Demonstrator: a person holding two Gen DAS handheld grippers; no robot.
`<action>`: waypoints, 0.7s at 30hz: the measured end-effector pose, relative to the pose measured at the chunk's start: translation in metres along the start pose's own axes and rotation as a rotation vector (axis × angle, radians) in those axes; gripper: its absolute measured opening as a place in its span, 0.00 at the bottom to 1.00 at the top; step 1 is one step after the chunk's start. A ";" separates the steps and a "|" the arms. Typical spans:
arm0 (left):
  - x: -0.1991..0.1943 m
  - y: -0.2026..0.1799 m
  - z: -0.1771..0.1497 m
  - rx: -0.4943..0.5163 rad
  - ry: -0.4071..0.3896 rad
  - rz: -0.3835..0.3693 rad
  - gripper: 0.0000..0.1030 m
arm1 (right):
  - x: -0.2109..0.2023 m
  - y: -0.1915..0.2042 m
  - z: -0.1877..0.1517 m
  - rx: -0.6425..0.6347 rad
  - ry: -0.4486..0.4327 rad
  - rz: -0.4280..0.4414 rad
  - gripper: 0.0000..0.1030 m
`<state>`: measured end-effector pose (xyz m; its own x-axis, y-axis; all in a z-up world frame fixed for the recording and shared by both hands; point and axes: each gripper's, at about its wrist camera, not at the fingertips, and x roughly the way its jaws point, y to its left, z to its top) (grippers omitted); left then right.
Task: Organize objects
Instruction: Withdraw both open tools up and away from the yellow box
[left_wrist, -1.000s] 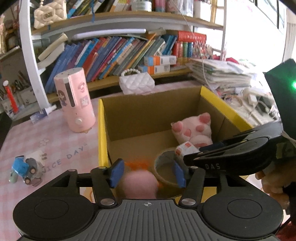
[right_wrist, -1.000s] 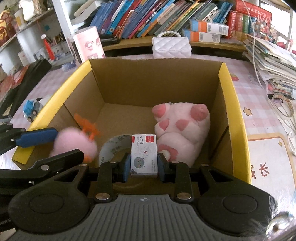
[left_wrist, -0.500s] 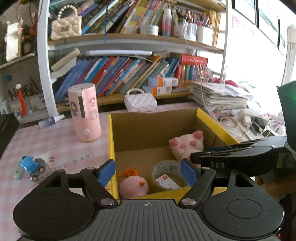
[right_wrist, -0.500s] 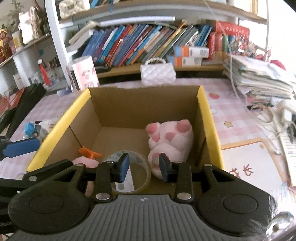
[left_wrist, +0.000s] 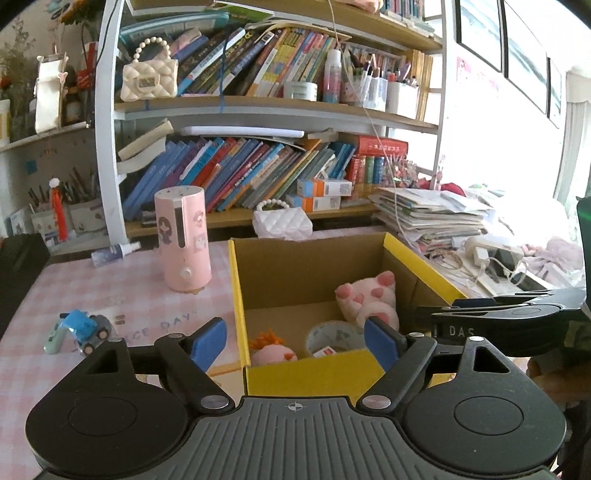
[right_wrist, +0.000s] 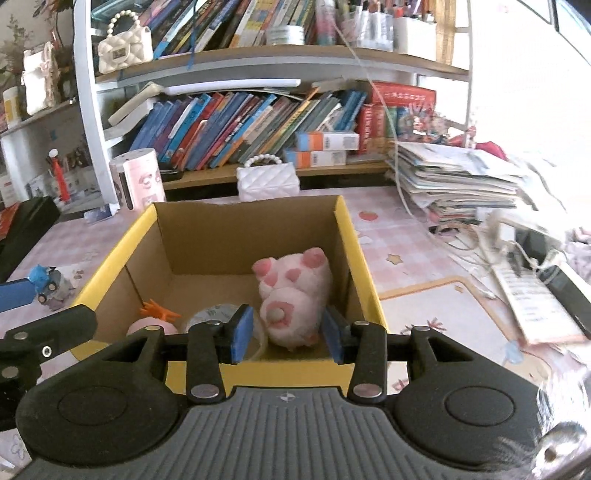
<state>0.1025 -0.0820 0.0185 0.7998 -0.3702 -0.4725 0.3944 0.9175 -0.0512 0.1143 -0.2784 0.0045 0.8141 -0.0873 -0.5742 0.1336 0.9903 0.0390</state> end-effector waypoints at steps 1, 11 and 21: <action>-0.002 0.000 -0.002 0.001 0.001 -0.002 0.81 | -0.003 0.001 -0.003 0.002 0.003 -0.006 0.38; -0.032 0.012 -0.022 -0.005 0.031 -0.005 0.81 | -0.035 0.017 -0.032 0.019 0.031 -0.049 0.42; -0.055 0.024 -0.043 -0.006 0.086 0.008 0.81 | -0.056 0.033 -0.062 0.046 0.096 -0.072 0.43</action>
<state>0.0486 -0.0339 0.0050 0.7607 -0.3495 -0.5470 0.3857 0.9211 -0.0522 0.0382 -0.2343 -0.0130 0.7436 -0.1446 -0.6528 0.2170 0.9757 0.0312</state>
